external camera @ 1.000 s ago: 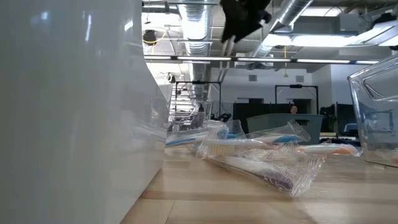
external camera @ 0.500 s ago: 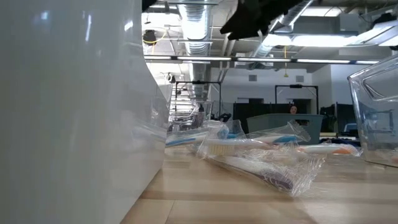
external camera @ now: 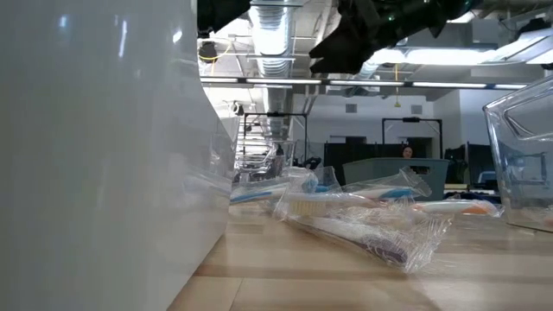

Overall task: Pick & Place Toothbrushes
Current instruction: Put the blue toothbrush into the white bin

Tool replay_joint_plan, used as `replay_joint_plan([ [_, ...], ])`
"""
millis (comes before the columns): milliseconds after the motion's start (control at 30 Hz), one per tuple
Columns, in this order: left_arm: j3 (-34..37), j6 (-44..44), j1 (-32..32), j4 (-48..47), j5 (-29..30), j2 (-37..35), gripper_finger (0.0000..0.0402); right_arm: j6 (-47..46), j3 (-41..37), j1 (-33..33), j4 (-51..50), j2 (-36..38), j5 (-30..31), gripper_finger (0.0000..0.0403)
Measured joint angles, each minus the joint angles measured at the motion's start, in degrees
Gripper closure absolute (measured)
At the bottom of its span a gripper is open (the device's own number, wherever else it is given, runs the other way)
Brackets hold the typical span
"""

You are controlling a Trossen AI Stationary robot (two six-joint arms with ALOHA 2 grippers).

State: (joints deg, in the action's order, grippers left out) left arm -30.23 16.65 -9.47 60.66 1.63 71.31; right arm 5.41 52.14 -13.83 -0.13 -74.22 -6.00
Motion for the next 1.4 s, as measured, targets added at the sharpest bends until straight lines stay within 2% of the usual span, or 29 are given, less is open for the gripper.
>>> replay_joint_plan([
  [233, -0.84, -3.36, 0.87, 0.76, 0.0, 0.0, 0.0183, 1.49, 0.0, 4.22, -0.05, 0.0, -0.11, 0.0111],
  [433, -0.81, -3.61, 2.41, -1.87, 0.03, 0.0, 0.0183, 8.0, 0.01, 6.49, 0.9, -0.01, -0.12, 0.0111],
  [900, -0.81, -4.03, 2.42, -6.94, 0.76, 0.0, 0.0183, 8.63, 0.02, 3.18, 1.45, -0.22, 0.02, 0.0111],
  [1200, -0.79, -4.03, 2.32, -8.23, 0.76, 0.0, 0.0183, 8.61, 0.09, 2.78, 5.46, -6.05, 0.04, 0.0111],
  [1400, -0.79, -3.85, 2.32, -8.48, 1.11, 0.0, 0.0183, 8.52, 0.91, 2.78, 4.41, -8.88, 0.04, 0.0111],
])
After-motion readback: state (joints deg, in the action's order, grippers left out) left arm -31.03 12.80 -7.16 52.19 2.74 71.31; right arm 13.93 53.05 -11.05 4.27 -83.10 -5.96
